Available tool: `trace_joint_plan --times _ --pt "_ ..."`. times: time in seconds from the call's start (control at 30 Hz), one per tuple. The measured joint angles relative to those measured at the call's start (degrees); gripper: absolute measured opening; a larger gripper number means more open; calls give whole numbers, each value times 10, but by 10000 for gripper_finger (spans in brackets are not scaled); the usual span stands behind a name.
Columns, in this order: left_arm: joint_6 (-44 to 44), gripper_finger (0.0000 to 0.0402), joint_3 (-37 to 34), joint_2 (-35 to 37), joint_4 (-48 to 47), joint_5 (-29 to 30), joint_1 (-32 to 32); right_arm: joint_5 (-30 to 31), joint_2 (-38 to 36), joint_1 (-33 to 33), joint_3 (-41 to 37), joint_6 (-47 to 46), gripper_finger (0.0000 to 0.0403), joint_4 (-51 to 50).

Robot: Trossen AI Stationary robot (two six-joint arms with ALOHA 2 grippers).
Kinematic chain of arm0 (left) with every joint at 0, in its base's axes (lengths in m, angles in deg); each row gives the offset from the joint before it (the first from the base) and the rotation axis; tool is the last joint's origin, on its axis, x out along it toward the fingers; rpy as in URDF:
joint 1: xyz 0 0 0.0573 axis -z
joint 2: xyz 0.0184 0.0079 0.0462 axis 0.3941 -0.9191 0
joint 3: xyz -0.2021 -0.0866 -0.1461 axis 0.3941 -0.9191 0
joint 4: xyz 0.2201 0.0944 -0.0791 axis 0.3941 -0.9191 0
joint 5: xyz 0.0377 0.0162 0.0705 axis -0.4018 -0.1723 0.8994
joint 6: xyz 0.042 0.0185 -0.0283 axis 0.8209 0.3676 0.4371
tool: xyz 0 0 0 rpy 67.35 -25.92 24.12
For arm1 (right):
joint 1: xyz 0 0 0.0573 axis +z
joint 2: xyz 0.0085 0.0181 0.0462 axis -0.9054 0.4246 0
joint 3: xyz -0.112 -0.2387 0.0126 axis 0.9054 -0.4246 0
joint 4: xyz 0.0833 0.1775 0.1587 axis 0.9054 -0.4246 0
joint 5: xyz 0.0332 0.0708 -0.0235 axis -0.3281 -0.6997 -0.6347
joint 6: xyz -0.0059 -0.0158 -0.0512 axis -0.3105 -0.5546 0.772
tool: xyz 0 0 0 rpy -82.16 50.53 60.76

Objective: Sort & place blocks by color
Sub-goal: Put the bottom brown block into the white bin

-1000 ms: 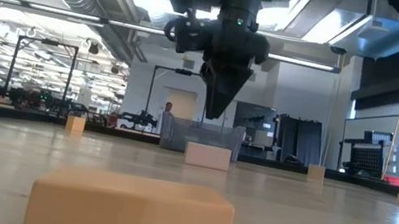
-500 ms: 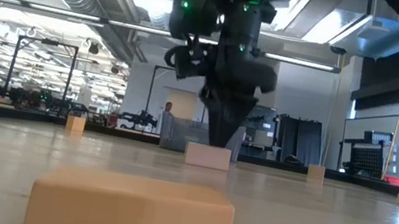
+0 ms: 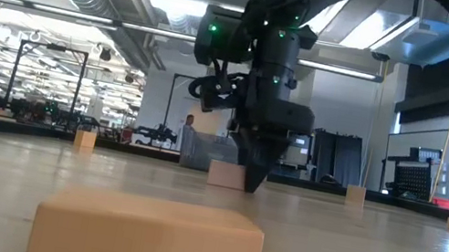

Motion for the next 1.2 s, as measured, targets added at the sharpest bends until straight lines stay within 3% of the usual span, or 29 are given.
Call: trace_joint_plan --times 0.07,0.27,0.57,0.77,0.93,1.2 --pt "0 183 0 0 0 0 0 -1 0 0 0 -15 130 3" --pt "-8 183 0 0 0 0 0 -2 1 -4 2 -46 130 7" --pt "-117 183 0 0 0 7 0 22 -16 -3 0 -57 130 39" --pt "-136 183 0 0 5 4 0 33 -36 5 1 -65 130 73" --pt "-177 183 0 -1 6 3 0 96 -60 17 1 -70 130 79" --pt "-371 183 0 -7 6 37 -1 198 -103 42 1 -86 130 89"
